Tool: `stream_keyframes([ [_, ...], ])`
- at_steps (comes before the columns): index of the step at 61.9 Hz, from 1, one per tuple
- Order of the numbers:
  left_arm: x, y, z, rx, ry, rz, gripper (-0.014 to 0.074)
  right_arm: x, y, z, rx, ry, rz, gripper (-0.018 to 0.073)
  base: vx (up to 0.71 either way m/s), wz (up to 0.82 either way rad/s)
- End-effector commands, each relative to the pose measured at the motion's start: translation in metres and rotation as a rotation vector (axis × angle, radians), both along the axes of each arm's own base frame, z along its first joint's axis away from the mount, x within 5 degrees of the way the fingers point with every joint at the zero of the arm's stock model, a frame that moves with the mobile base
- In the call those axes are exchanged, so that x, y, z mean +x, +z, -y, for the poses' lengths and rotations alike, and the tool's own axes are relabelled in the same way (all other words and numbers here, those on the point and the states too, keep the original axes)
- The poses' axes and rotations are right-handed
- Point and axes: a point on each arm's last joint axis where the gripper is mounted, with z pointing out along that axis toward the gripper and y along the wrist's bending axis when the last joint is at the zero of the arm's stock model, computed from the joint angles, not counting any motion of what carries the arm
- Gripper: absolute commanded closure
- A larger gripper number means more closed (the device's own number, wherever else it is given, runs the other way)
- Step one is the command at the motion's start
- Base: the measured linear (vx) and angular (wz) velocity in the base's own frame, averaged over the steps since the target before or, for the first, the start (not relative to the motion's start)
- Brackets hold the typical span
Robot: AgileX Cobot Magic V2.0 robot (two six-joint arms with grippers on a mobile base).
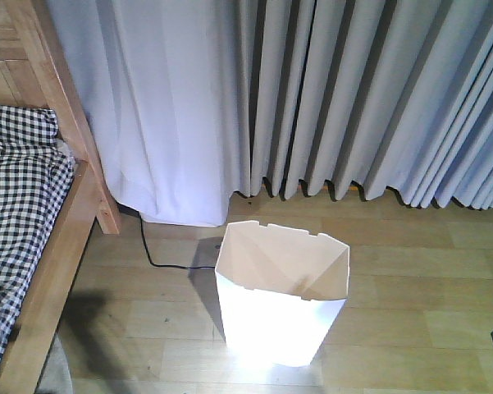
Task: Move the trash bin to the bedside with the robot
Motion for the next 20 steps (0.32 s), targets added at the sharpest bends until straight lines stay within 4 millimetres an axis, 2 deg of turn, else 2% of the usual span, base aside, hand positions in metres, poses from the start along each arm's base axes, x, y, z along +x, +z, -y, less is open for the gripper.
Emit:
stream_keyframes([
  [1,0.0012,-0.0024,0.0013,-0.011,-0.015,0.055,0.0602,-0.0002,0.0004,-0.0005,-0.016,0.006,0.060,0.0570,0.00,0.00],
  [20,0.0012,-0.0024,0.0013,-0.011,-0.015,0.055,0.0602,-0.0002,0.0004,-0.0005,-0.016,0.006,0.060,0.0570,0.00,0.00],
])
